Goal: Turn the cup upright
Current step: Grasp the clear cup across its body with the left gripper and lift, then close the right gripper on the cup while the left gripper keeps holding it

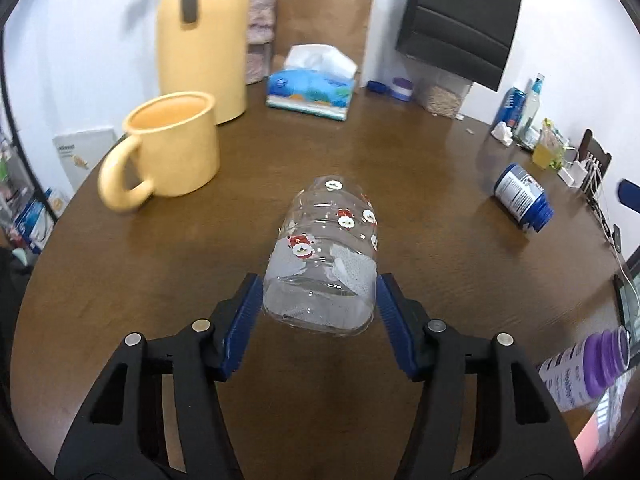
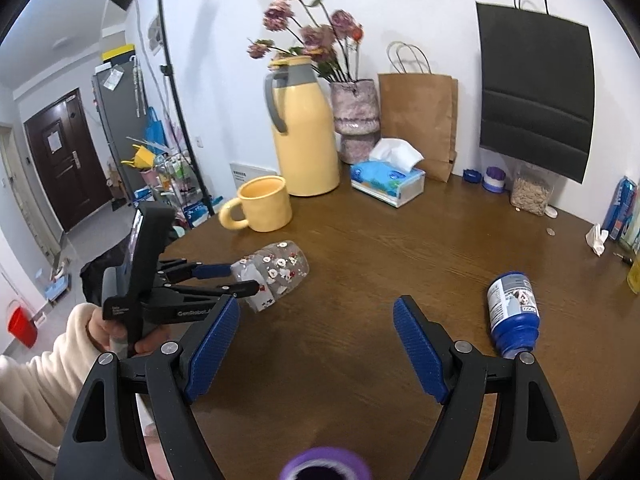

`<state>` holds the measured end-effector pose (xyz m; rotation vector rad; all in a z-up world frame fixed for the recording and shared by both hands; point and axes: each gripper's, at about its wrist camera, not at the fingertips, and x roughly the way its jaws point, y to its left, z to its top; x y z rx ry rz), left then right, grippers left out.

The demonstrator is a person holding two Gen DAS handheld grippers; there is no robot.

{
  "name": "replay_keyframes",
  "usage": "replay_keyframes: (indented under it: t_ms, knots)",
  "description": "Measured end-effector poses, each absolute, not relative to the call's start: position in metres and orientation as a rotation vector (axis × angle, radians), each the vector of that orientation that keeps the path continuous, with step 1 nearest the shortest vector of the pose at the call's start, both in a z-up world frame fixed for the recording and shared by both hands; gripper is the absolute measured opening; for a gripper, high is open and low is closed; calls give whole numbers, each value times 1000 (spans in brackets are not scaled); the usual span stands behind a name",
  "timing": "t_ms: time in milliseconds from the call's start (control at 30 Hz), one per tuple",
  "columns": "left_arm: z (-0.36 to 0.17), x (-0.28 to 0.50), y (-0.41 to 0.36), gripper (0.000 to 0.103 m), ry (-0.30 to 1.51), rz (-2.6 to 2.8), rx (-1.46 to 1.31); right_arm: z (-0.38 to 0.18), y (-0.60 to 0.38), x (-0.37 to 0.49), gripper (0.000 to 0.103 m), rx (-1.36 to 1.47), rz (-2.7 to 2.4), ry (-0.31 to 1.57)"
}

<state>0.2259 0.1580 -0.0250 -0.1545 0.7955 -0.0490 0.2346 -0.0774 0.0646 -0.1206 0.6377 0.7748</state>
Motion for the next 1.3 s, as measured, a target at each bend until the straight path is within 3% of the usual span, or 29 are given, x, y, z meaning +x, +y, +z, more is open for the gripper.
replay_keyframes:
  t_ms: [233,433,500,567,600,667,700,733,767,1100,1300]
  knots:
    - [-21,256,85,55,790,-417,-19,59,-101,293,84,-115,688,672]
    - [-29,284,39,56,786,-600,97,16,-113,341,84,-114,643,776]
    - [-30,291,36,56,776,-628,111,3,-108,343,79,-184,626,742]
    - [-32,292,39,57,761,-637,96,-9,-102,348,62,-213,613,739]
    - [-32,293,38,57,759,-637,96,-12,-100,350,59,-208,616,746]
    - [-32,293,44,65,761,-615,85,-15,-103,354,56,-152,653,739]
    - [-33,295,47,72,762,-594,80,-16,-104,356,56,-132,659,740]
    - [-34,300,50,86,764,-557,76,-17,-104,357,56,-118,662,738]
    - [-36,303,55,90,767,-522,66,-18,-104,358,55,-110,663,736]
    - [-50,333,86,89,861,-268,-41,-22,-92,345,56,-117,697,739]
    - [-16,322,96,87,845,-274,-84,-26,-101,354,56,-33,731,751]
